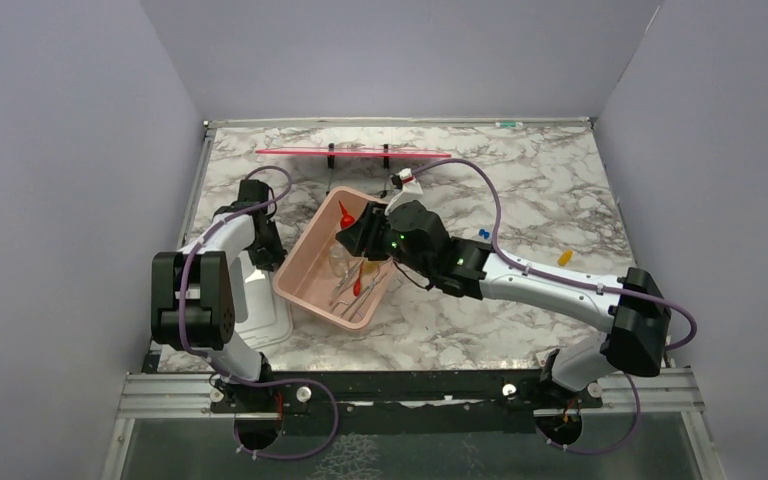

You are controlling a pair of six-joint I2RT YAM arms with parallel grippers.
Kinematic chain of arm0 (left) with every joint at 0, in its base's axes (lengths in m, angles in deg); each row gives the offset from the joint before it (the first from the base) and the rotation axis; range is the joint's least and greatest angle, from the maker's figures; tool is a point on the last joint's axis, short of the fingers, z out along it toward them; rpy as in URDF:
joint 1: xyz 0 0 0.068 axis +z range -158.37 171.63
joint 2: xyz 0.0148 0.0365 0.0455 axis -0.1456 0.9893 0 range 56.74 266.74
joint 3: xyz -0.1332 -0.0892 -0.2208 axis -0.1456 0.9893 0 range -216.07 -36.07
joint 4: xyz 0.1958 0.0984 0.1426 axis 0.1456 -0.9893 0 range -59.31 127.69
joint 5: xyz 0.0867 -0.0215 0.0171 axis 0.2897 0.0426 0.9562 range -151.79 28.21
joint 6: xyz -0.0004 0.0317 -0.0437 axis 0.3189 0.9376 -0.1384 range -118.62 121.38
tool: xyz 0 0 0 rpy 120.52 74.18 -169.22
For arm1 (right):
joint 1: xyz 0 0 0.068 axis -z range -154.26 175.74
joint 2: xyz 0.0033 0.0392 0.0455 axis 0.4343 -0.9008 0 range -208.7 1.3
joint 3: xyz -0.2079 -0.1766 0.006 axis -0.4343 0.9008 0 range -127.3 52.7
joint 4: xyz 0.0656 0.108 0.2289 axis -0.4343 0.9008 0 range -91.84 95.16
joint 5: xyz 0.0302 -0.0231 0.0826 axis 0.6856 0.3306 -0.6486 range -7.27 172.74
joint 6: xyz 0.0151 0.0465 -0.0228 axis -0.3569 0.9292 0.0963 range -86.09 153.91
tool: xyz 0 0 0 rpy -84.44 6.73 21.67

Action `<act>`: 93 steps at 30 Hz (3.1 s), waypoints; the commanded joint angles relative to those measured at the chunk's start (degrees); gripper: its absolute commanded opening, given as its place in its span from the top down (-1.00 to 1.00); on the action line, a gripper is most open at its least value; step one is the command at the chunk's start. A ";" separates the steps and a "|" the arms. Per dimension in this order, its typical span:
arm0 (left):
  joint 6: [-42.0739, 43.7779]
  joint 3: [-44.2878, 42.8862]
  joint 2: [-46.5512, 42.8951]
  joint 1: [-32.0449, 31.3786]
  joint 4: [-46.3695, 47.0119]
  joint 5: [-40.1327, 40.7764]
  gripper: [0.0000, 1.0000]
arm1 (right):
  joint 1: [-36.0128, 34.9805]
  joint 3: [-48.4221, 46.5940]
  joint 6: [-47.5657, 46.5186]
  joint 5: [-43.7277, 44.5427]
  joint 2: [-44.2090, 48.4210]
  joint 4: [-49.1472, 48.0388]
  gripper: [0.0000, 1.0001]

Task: Organize the chemistry lab equipment

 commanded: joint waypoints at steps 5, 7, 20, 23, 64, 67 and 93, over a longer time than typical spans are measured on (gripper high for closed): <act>1.04 1.32 3.45 -1.21 2.30 7.21 0.79 | -0.31 0.71 -0.88 1.35 1.89 -2.18 0.10; 0.55 1.33 1.32 -1.24 2.35 8.24 0.91 | -0.30 0.50 -0.92 1.20 1.88 -1.95 0.11; 5.36 0.13 -18.93 -0.34 2.68 6.84 0.98 | -0.37 -2.07 -0.56 -2.04 -1.31 0.55 0.13; 6.77 -0.79 -21.03 -0.33 2.26 5.11 0.99 | -0.37 -2.93 -0.69 -1.91 -1.89 2.34 0.13; 0.48 -19.36 -31.64 -6.41 -12.70 -19.46 1.00 | 8.98 0.80 -0.69 11.98 10.86 15.65 0.12; -2.24 -17.50 -31.12 -9.92 -10.60 -18.78 1.00 | 11.13 2.55 -0.03 11.49 12.32 16.25 0.12; -12.71 -19.24 -15.63 -47.26 -5.88 13.42 1.00 | 14.42 13.53 6.55 8.38 14.20 15.85 0.12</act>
